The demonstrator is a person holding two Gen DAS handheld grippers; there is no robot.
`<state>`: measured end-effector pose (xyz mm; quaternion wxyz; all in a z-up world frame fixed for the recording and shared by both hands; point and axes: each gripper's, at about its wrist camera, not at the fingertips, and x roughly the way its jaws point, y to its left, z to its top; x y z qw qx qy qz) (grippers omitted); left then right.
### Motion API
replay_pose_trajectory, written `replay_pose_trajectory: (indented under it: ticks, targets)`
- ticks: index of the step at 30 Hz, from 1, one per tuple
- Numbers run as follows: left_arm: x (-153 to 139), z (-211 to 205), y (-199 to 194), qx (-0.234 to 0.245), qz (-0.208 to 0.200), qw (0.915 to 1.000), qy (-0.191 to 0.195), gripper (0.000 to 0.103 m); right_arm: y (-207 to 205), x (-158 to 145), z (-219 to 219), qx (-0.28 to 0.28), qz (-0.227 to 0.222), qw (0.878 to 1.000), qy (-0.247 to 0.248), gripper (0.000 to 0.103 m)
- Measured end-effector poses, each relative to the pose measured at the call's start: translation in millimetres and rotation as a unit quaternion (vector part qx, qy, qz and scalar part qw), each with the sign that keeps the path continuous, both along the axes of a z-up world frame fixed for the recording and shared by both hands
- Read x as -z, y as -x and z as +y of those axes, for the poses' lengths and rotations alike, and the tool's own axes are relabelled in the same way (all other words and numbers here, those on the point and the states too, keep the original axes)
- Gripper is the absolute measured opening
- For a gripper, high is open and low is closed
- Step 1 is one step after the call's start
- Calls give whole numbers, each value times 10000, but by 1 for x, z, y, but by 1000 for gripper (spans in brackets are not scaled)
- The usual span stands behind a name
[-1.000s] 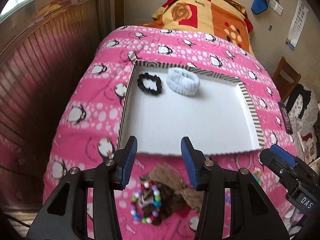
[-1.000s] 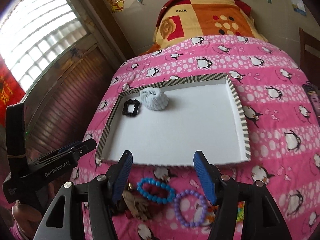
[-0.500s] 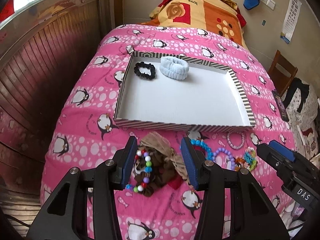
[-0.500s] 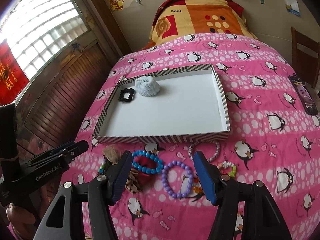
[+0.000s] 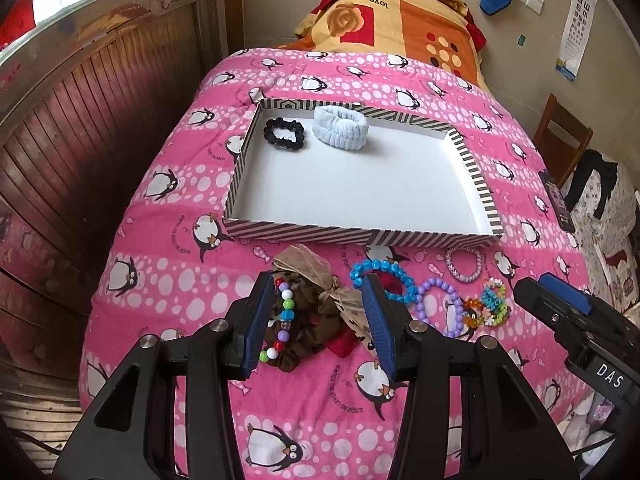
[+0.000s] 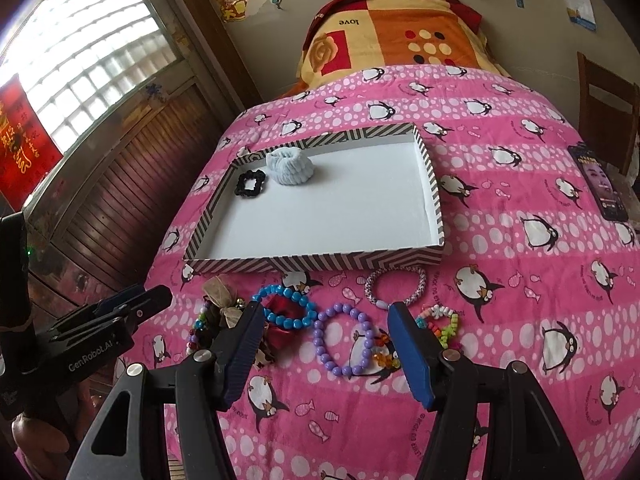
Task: Organize jewelry
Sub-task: 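Withdraw both tools from the tray back over the remaining jewelry, then grasp the multicolour bead bracelet with the left tool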
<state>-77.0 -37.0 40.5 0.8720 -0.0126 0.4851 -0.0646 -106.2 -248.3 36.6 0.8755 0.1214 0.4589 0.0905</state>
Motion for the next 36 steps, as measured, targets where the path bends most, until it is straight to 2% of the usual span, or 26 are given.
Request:
replay_pose_trajectory:
  ticks: [3, 7, 10, 12, 22, 25, 27, 29, 31, 36]
  targets:
    - [1, 4, 1, -28, 52, 9999, 93, 45, 1, 2, -1, -20, 16, 10000, 8, 62]
    - [4, 23, -2, -155, 224, 9986, 452, 45, 2, 6, -3, -45, 67, 10000, -6, 62]
    - [9, 44, -7, -342, 370, 9960, 744, 53, 1, 10, -4, -65, 121, 9999, -37, 62]
    - [14, 55, -8, -418, 448, 9943, 876, 53, 1, 14, -5, -48, 161, 9998, -62, 62]
    - [60, 45, -3, -47, 899, 9923, 849, 53, -7, 24, -8, -49, 301, 9995, -123, 62]
    - [69, 37, -5, 100, 908, 9927, 784, 53, -8, 27, -10, -33, 349, 9993, -105, 62]
    - [76, 34, -7, 192, 893, 9931, 738, 48, -9, 30, -13, 6, 393, 9992, -104, 62]
    - [86, 34, -13, 238, 1059, 9913, 741, 22, -9, 34, -19, 69, 452, 9989, -115, 62]
    - [89, 36, -16, 184, 1078, 9913, 733, 14, -8, 37, -24, 135, 495, 9986, -118, 62]
    - [79, 51, -17, 97, 1030, 9903, 928, 10, -9, 40, -34, 244, 542, 9982, -117, 62]
